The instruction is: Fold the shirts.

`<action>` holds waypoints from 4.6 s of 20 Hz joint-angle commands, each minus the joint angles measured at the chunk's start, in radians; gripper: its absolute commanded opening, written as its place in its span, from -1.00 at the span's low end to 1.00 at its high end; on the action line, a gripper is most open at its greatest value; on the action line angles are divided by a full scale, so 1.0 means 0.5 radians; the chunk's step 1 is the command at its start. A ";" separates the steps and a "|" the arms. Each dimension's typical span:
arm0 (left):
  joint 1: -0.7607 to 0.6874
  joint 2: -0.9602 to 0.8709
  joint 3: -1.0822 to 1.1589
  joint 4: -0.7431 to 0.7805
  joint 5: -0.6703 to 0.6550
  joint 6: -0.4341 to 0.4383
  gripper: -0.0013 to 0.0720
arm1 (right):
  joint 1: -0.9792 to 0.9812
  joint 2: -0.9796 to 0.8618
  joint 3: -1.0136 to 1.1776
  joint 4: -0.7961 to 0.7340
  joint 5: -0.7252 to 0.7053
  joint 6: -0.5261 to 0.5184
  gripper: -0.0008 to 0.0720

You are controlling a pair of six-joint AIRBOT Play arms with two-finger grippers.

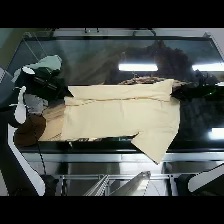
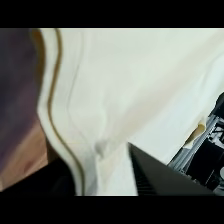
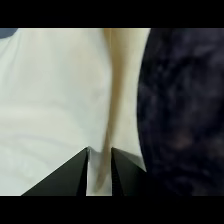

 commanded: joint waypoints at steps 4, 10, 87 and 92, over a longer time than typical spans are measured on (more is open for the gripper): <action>0.058 0.101 -0.029 0.042 -0.067 -0.194 0.96 | -0.012 0.220 0.001 -0.545 0.127 0.385 -0.14; 0.301 0.496 -0.314 0.028 -0.136 -0.134 0.97 | -0.114 0.658 -0.239 -0.891 0.483 0.793 -0.18; -0.018 0.111 0.001 0.076 0.039 -0.129 -0.06 | 0.228 -0.037 -0.266 0.823 -0.219 0.018 -0.49; 0.130 0.269 -0.053 0.074 0.007 -0.238 0.99 | 0.101 0.043 -0.100 0.278 0.024 0.147 0.04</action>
